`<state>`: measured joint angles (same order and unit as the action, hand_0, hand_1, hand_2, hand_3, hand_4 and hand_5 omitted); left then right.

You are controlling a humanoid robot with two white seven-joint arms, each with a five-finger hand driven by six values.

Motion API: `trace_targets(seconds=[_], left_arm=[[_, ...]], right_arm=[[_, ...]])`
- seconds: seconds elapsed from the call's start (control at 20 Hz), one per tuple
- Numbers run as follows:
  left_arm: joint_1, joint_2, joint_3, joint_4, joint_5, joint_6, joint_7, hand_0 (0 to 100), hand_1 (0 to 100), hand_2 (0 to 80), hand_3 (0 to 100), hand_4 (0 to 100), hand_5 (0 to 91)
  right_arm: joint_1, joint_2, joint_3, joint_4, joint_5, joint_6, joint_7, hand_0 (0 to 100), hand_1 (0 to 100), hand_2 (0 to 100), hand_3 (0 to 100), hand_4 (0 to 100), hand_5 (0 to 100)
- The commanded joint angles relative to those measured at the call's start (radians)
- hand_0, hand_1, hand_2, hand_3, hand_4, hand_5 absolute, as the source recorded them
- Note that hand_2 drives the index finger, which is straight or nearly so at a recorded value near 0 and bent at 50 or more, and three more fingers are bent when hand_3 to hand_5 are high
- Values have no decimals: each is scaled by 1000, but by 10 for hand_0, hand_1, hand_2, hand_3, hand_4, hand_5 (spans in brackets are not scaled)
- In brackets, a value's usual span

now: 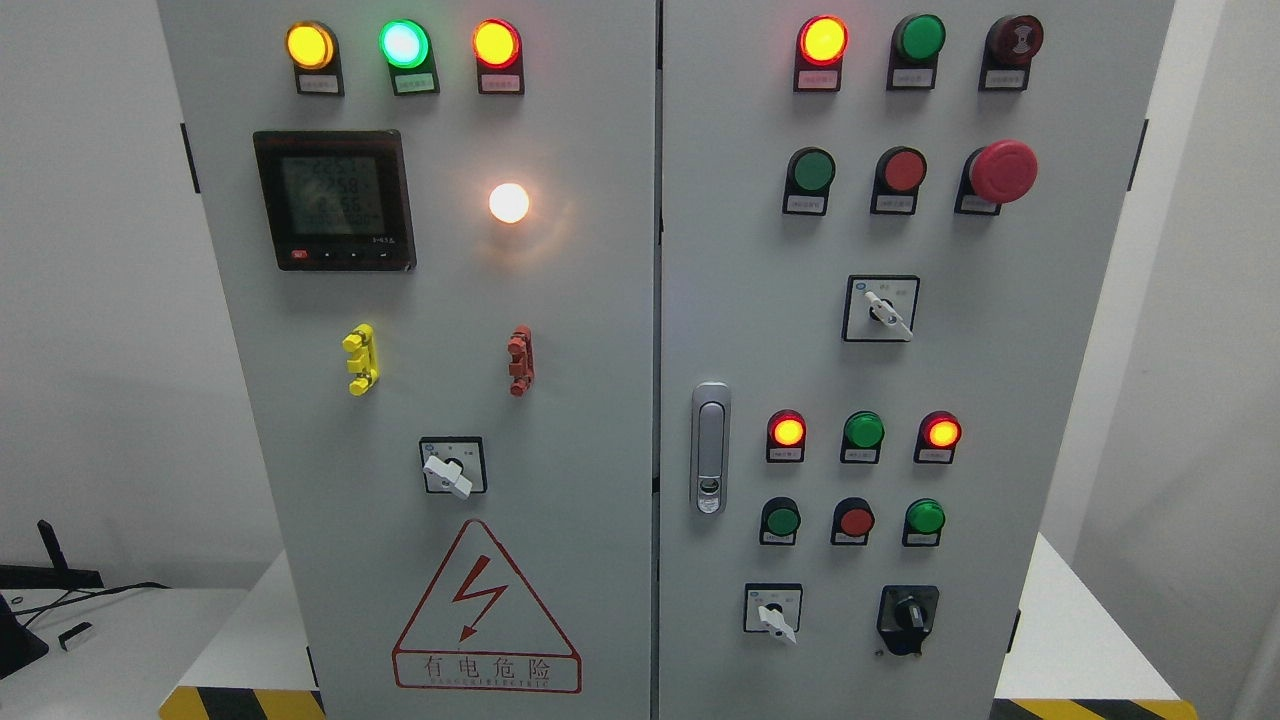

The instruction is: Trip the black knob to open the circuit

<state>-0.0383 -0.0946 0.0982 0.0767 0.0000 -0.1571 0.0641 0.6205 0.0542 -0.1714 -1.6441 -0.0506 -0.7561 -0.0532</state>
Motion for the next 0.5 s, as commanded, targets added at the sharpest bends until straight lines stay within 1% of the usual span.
trace_targets(seconds=[0.0, 0.15, 0.25, 0.35, 0.45], left_arm=[[0, -1, 0, 0, 5, 1, 0, 120, 389, 0, 0, 0, 0], [0, 1, 0, 0, 5, 1, 0, 120, 389, 0, 0, 0, 0], [0, -1, 0, 0, 5, 1, 0, 120, 389, 0, 0, 0, 0], [0, 1, 0, 0, 5, 1, 0, 120, 389, 0, 0, 0, 0], [0, -1, 0, 0, 5, 1, 0, 120, 389, 0, 0, 0, 0]], right_arm=[[-59, 18, -8, -204, 8, 52, 0, 303, 616, 366, 800, 809, 908], [-93, 19, -10, -233, 44, 124, -7, 284, 666, 351, 801, 810, 918], [-133, 19, -10, -252, 70, 179, -26, 280, 686, 343, 786, 820, 939], [-177, 19, -10, -276, 96, 260, -60, 260, 703, 337, 780, 847, 960], [-217, 19, -8, -289, 118, 343, -74, 248, 710, 339, 797, 870, 971]])
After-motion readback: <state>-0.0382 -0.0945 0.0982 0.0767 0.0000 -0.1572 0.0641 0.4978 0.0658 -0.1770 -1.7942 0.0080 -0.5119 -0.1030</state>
